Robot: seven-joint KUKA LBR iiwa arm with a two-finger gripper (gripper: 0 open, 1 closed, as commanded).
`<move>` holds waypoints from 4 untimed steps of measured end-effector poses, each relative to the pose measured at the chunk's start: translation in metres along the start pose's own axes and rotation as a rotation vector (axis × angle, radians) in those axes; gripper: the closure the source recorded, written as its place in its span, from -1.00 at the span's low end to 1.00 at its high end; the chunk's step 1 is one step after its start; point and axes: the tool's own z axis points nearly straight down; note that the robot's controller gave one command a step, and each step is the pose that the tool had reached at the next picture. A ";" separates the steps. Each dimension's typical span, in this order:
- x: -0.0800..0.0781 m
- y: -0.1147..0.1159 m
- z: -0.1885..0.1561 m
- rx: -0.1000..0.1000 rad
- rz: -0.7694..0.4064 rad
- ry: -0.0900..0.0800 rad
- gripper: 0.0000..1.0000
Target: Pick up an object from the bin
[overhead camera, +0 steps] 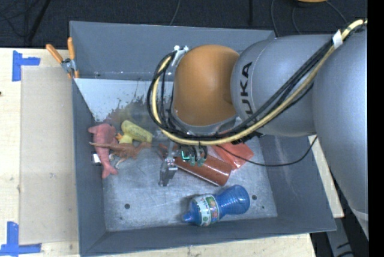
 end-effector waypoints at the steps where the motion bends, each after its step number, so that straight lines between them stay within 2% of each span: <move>1: -0.001 0.000 -0.003 -0.001 0.001 -0.005 -1.00; 2: -0.031 0.000 0.028 -0.002 -0.062 -0.011 1.00; 3: -0.031 0.000 0.028 -0.002 -0.061 -0.011 1.00; 4: -0.030 0.000 -0.019 0.000 -0.052 -0.004 1.00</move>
Offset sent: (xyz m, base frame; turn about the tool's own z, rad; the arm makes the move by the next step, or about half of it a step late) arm 0.0308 0.0003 -0.0278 -0.0645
